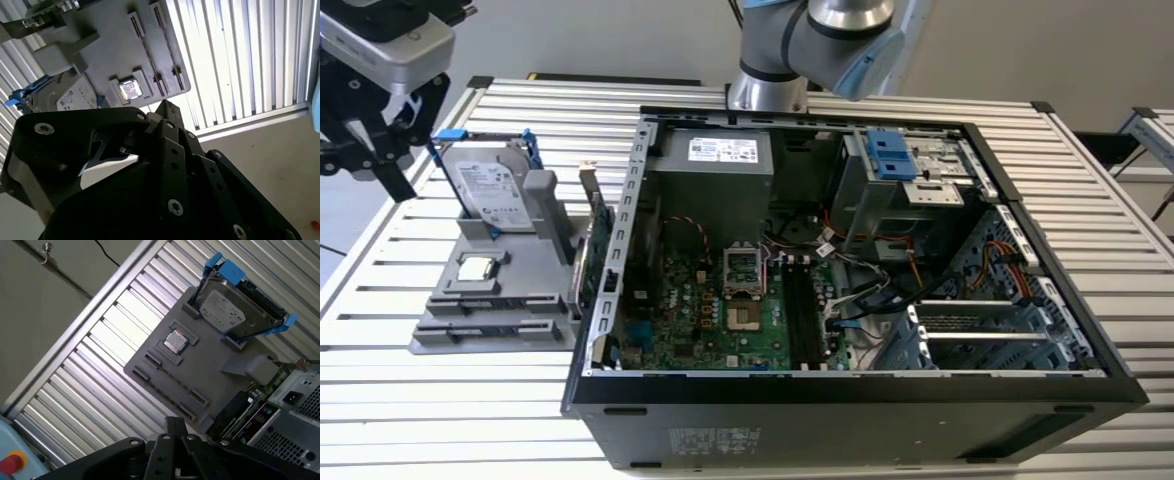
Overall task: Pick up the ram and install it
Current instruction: 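Pick up the ram and move it above insertion slot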
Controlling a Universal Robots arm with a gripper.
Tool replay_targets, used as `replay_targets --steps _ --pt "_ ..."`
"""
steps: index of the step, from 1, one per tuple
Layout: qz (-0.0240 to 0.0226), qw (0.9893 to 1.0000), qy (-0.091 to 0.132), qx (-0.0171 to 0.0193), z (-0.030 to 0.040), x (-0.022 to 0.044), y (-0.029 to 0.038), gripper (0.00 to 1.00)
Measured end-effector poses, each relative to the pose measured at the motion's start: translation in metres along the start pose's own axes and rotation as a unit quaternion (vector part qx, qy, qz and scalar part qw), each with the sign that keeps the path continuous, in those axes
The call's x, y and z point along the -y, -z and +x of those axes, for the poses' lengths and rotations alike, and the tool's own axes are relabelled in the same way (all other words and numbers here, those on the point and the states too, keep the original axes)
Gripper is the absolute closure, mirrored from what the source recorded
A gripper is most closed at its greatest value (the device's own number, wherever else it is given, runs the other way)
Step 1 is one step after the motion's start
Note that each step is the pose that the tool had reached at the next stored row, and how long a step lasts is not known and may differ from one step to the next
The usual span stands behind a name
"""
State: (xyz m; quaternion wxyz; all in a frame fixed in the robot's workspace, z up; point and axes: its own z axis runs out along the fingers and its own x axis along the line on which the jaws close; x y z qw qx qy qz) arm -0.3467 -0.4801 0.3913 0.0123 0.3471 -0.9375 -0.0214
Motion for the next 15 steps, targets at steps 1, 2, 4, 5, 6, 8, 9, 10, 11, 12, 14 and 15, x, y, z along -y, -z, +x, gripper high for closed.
replay_targets --steps 1,2,4,5,6,8,9,10,11,12,14,15 --pt "0.0 1.0 0.004 -0.0002 0.0 0.0 0.0 1.0" --pt "0.0001 1.0 0.007 -0.0003 0.0 0.0 0.0 1.0" --pt "0.0001 0.9999 0.014 -0.0007 0.0 -0.0001 0.0 1.0" --pt "0.0001 0.9999 0.017 -0.0008 0.0 -0.0001 0.0 1.0" --pt "0.0002 0.9998 0.021 -0.001 0.0 -0.0001 0.0 1.0" --pt "0.0002 0.9996 0.028 -0.0013 0.0 0.0 0.0 1.0" --pt "0.0003 0.9995 0.031 -0.0015 0.0 0.0 0.0 1.0" --pt "0.0003 0.9994 0.035 -0.0016 0.0 0.0 0.0 1.0" --pt "0.0005 0.9993 0.038 -0.0017 0.0 0.0 0.0 1.0" --pt "0.0006 0.9991 0.042 -0.0017 0.0 0.0 0.0 1.0" --pt "0.001 0.9988 0.049 -0.0018 0.0 0.0001 0.0 1.0" --pt "0.0012 0.9986 0.053 -0.0017 0.0 0.0 0.0 1.0"
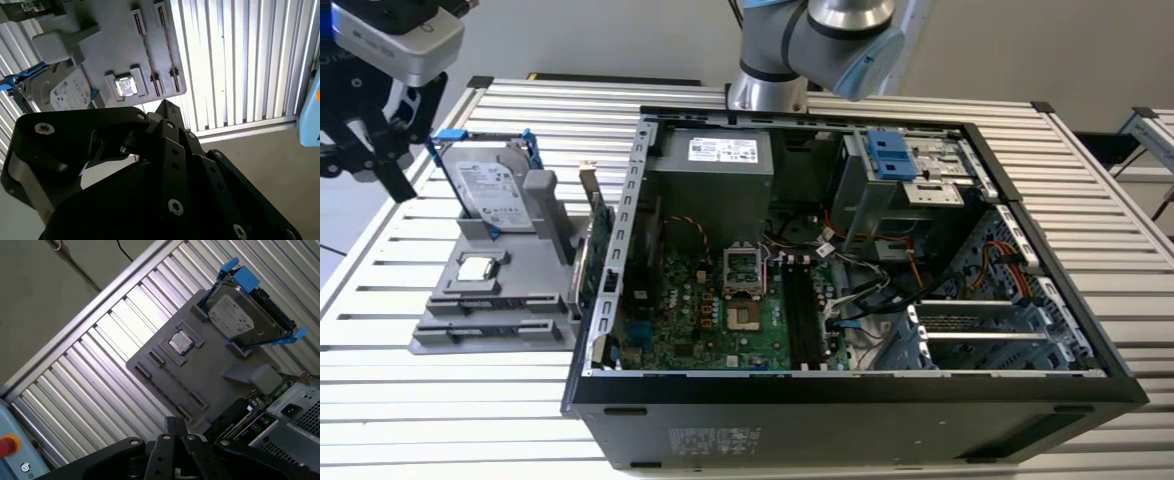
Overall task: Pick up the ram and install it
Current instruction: 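Pick up the ram and move it above insertion slot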
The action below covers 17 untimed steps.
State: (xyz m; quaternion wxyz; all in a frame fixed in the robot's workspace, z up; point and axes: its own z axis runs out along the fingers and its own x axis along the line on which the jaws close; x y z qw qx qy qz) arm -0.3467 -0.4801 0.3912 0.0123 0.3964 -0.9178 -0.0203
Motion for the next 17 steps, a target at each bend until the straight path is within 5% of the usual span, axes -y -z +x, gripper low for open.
replay_targets --steps 9,17 --pt "0.0026 0.9993 0.038 0.0005 0.0 0.0 0.0 1.0" --pt "0.0051 0.9973 0.073 0.0009 0.0 0.0 0.0 1.0"
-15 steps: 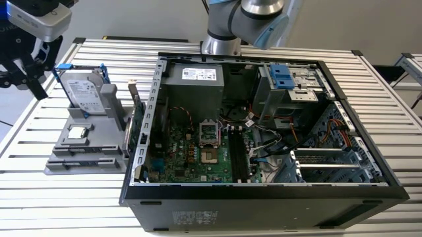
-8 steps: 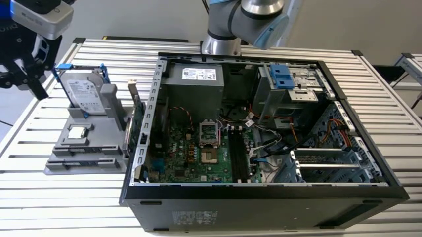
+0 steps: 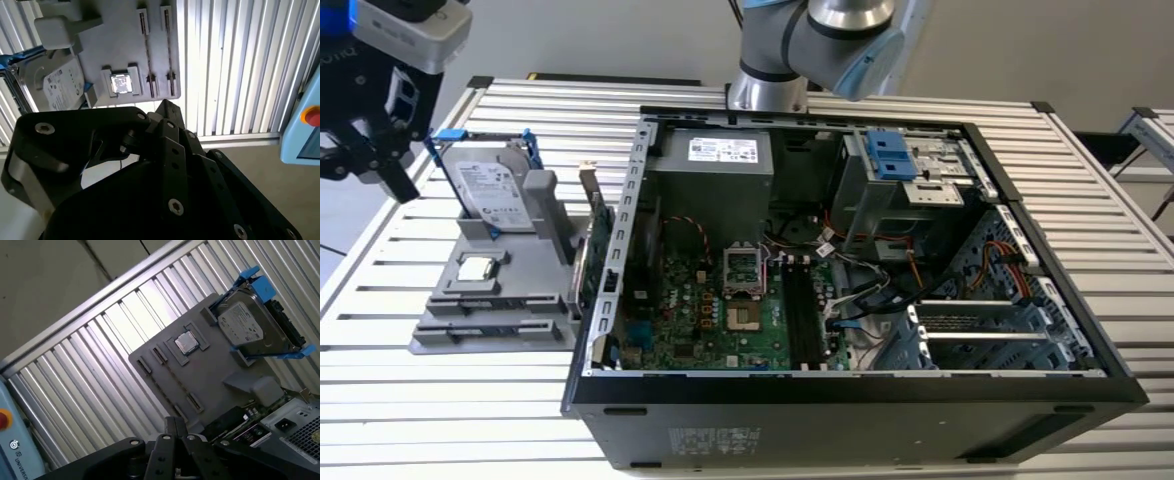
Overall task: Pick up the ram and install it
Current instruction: 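Pick up the ram and move it above insertion slot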
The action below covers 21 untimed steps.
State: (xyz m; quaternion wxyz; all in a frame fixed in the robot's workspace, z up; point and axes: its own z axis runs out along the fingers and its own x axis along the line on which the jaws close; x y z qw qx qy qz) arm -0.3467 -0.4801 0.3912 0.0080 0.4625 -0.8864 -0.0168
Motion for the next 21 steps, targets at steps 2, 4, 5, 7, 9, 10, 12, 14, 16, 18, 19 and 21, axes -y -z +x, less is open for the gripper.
replay_targets --steps 2,4,5,7,9,10,12,14,16,18,19,21 --pt "0.0006 1.0 0.01 0.0001 0.0 0.0 0.0 1.0" --pt "0.0013 0.9998 0.019 0.0002 0.0 0.0 -0.0001 1.0" --pt "0.0016 0.9997 0.024 0.0003 0.0 0.0 0.0 1.0" --pt "0.0022 0.9994 0.033 0.0004 0.0 0.0 0.0 1.0" --pt "0.0027 0.9991 0.043 0.0004 0.0 0.0 0.0 1.0" --pt "0.0029 0.9988 0.048 0.0003 0.0 0.0 0.0 1.0" --pt "0.0034 0.9982 0.059 0.0003 0.0 0.0 0.0 1.0" --pt "0.0037 0.9976 0.07 0.0001 0.0 0.0 0.0 1.0" --pt "0.0038 0.9967 0.08 -0.0001 0.0001 0.0 0.0 1.0" --pt "0.0039 0.9959 0.091 -0.0004 0.0 0.0 0.0001 1.0" --pt "0.0039 0.9954 0.096 -0.0006 0.0 0.0 0.0001 1.0" --pt "0.0039 0.9942 0.107 -0.0009 0.0 0.0 0.0 1.0"
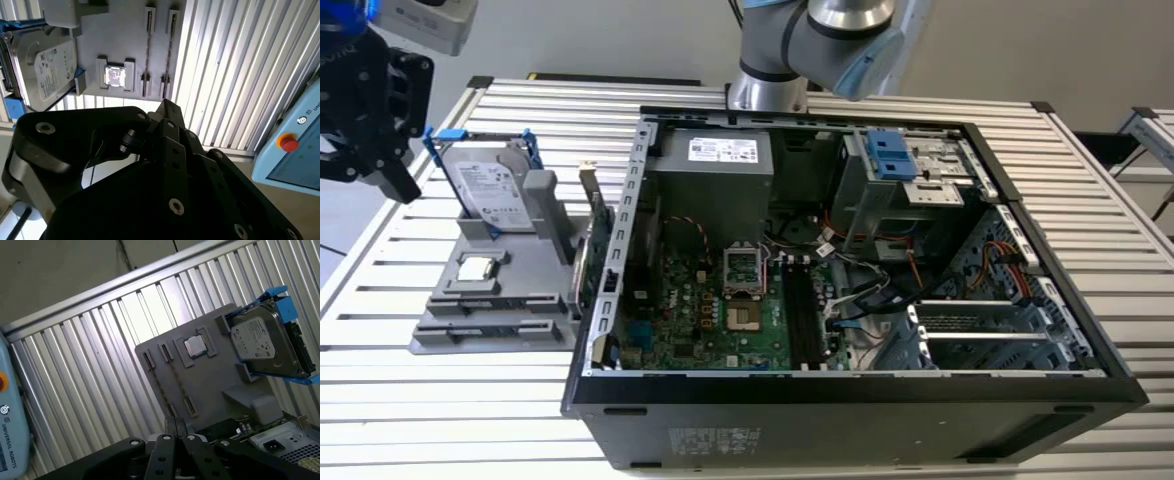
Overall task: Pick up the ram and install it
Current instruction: 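Pick up the ram and move it above insertion slot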
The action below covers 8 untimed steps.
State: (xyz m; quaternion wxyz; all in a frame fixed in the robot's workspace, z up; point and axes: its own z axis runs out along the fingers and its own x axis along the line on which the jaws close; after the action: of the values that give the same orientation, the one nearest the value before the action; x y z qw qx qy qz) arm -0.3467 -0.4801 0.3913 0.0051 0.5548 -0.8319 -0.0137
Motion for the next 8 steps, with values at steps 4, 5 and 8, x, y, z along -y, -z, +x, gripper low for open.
replay_targets --steps 4,5,8 --pt "-0.0001 0.9997 0.023 -0.0006 0.0 0.0 0.0 1.0" --pt "-0.0002 0.9996 0.03 -0.0008 0.0 0.0 0.0 1.0" --pt "-0.0003 0.9987 0.051 -0.0014 0.0 0.0 0.0 1.0"
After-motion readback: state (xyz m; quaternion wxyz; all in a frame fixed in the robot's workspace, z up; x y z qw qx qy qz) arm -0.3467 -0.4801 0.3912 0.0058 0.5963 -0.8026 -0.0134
